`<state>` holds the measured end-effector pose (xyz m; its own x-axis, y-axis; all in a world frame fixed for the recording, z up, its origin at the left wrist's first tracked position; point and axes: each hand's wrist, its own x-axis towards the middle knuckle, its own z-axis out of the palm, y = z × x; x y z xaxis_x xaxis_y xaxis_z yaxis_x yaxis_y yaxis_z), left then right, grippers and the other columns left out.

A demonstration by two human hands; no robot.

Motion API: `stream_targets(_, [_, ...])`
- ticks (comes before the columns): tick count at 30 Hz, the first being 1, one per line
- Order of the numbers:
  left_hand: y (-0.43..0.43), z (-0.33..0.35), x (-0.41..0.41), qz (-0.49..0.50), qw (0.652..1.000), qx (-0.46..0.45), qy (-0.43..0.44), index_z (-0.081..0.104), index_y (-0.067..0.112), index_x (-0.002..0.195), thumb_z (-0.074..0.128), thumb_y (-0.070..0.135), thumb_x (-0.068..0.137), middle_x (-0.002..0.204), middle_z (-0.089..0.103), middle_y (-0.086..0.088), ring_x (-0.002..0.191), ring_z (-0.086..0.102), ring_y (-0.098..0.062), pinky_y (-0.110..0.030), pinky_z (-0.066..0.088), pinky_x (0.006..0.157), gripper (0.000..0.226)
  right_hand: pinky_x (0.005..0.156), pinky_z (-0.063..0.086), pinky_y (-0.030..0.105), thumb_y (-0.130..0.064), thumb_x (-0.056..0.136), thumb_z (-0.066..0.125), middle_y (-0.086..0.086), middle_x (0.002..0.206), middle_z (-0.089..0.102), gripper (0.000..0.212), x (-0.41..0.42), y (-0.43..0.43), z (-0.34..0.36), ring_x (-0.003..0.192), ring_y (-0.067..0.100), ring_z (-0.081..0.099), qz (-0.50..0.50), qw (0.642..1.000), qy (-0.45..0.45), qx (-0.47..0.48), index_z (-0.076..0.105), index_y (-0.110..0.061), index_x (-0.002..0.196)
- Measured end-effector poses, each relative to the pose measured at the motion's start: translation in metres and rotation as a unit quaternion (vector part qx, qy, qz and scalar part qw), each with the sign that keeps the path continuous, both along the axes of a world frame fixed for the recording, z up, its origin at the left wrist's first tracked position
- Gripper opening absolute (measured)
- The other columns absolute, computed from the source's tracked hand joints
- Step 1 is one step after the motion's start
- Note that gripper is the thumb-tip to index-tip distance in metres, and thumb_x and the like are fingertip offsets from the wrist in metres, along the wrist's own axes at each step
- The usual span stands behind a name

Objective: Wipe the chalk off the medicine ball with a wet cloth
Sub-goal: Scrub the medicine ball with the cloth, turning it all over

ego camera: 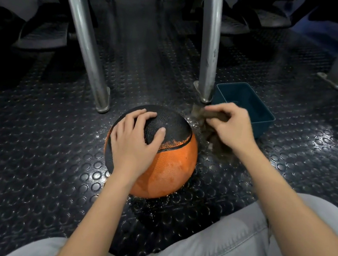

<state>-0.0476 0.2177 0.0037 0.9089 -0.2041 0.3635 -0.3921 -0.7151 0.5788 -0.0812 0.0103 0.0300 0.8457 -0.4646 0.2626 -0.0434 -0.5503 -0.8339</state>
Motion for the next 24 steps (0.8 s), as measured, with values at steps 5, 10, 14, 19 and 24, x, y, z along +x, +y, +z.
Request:
stream_targets(5, [0.000, 0.000, 0.002, 0.000, 1.000, 0.000, 0.001, 0.055, 0.034, 0.123, 0.044, 0.053, 0.082, 0.134, 0.045, 0.013, 0.128, 0.036, -0.013, -0.033, 0.018, 0.108, 0.046, 0.091, 0.048, 0.021, 0.001, 0.079, 0.069, -0.002, 0.100, 0.068, 0.030, -0.001, 0.014, 0.002, 0.092, 0.007, 0.061, 0.131, 0.987, 0.051, 0.081, 0.069, -0.025, 0.093])
stream_targets(10, [0.000, -0.001, 0.000, -0.002, 1.000, 0.001, -0.003, 0.054, 0.035, 0.123, 0.041, 0.058, 0.082, 0.134, 0.045, 0.014, 0.128, 0.036, -0.013, -0.033, 0.018, 0.109, 0.049, 0.090, 0.045, 0.033, -0.002, 0.083, 0.062, -0.004, 0.104, 0.059, 0.028, 0.002, 0.000, -0.016, 0.105, 0.019, 0.054, -0.010, 0.978, 0.134, -0.160, 0.070, -0.024, 0.098])
stream_targets(14, [0.002, -0.002, 0.002, 0.002, 1.000, -0.001, -0.007, 0.054, 0.035, 0.121, 0.034, 0.063, 0.077, 0.133, 0.045, 0.015, 0.127, 0.037, -0.012, -0.033, 0.020, 0.107, 0.056, 0.086, 0.048, 0.020, 0.001, 0.078, 0.069, -0.004, 0.095, 0.068, 0.030, 0.001, 0.013, 0.000, 0.088, 0.002, 0.062, 0.097, 0.993, 0.003, 0.069, 0.070, -0.021, 0.097])
stream_targets(19, [0.000, -0.003, 0.001, -0.001, 1.000, 0.004, -0.012, 0.055, 0.035, 0.121, 0.033, 0.063, 0.078, 0.133, 0.045, 0.014, 0.126, 0.037, -0.012, -0.034, 0.021, 0.108, 0.056, 0.093, 0.045, 0.037, -0.004, 0.083, 0.065, -0.004, 0.102, 0.057, 0.026, 0.002, 0.005, -0.015, 0.104, 0.017, 0.054, 0.054, 0.979, 0.148, -0.131, 0.069, -0.025, 0.097])
stream_targets(24, [0.000, -0.002, 0.001, 0.006, 1.000, -0.004, -0.014, 0.055, 0.035, 0.121, 0.031, 0.063, 0.077, 0.133, 0.045, 0.015, 0.126, 0.035, -0.009, -0.033, 0.020, 0.107, 0.057, 0.091, 0.044, 0.028, -0.005, 0.079, 0.069, -0.002, 0.101, 0.063, 0.028, 0.003, 0.005, -0.006, 0.099, 0.014, 0.057, 0.051, 0.997, 0.037, -0.043, 0.070, -0.027, 0.097])
